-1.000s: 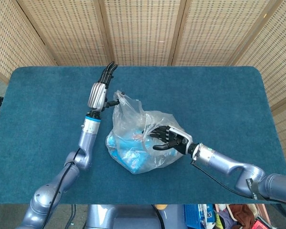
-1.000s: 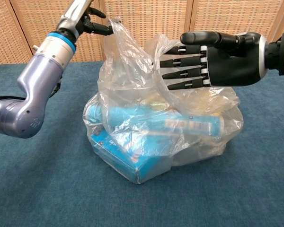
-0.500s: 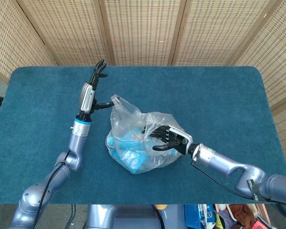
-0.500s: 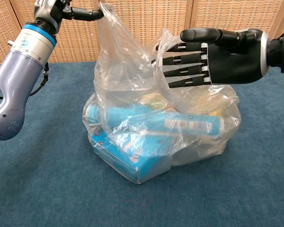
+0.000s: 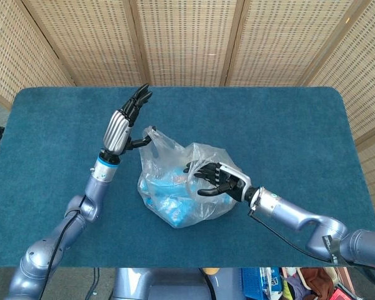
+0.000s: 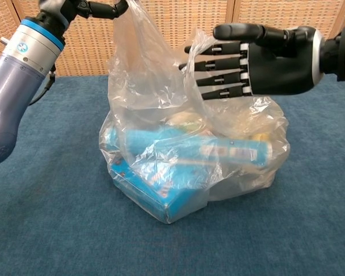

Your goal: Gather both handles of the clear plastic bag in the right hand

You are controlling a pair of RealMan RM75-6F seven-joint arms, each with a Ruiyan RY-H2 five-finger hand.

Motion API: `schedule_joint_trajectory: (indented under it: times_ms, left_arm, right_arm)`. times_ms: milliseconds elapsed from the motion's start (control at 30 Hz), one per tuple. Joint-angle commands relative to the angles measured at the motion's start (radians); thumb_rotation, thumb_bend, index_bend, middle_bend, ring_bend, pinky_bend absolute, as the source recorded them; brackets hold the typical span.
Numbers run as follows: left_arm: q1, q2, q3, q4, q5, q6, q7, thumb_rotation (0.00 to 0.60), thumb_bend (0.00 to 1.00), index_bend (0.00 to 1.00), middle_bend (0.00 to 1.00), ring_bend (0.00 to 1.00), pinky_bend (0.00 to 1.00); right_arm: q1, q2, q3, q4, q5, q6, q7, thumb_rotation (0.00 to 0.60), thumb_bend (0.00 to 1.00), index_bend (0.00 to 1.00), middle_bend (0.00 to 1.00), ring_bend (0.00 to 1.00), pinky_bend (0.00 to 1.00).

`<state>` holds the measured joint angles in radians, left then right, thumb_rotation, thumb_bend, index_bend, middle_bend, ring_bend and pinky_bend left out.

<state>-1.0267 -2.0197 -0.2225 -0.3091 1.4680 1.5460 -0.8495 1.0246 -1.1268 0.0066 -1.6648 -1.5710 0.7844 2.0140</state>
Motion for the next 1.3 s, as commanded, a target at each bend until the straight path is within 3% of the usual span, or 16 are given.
schedule_joint_trajectory:
  times_ms: [33, 333, 867, 1033, 1300]
  left_arm:
    - [-0.003, 0.022, 0.030, 0.007, 0.033, 0.032, 0.035, 0.600, 0.45, 0.00, 0.00, 0.11, 0.25]
    - [-0.010, 0.063, 0.042, -0.047, 0.055, 0.076, 0.078, 0.600, 0.45, 0.00, 0.00, 0.11, 0.25]
    - [-0.020, 0.111, 0.053, -0.136, 0.081, 0.094, 0.154, 0.600, 0.44, 0.00, 0.00, 0.11, 0.25]
    - [-0.019, 0.126, 0.055, -0.168, 0.091, 0.100, 0.178, 0.600, 0.45, 0.00, 0.00, 0.11, 0.25]
    - [-0.023, 0.150, 0.046, -0.200, 0.094, 0.101, 0.207, 0.600, 0.45, 0.00, 0.00, 0.11, 0.25]
  right_arm:
    - [0.002, 0.020, 0.023, -0.020, 0.012, 0.004, 0.009, 0.600, 0.05, 0.23, 0.25, 0.05, 0.00]
    - [0.011, 0.062, 0.076, -0.065, 0.037, -0.012, 0.021, 0.600, 0.05, 0.23, 0.26, 0.06, 0.00]
    - [0.015, 0.029, 0.126, -0.063, 0.071, -0.059, 0.041, 0.600, 0.08, 0.23, 0.27, 0.12, 0.00]
    - [0.016, 0.006, 0.141, -0.052, 0.084, -0.078, 0.023, 0.600, 0.08, 0.23, 0.31, 0.15, 0.12]
    - [0.022, -0.011, 0.164, -0.052, 0.105, -0.112, -0.002, 0.600, 0.08, 0.24, 0.39, 0.25, 0.12]
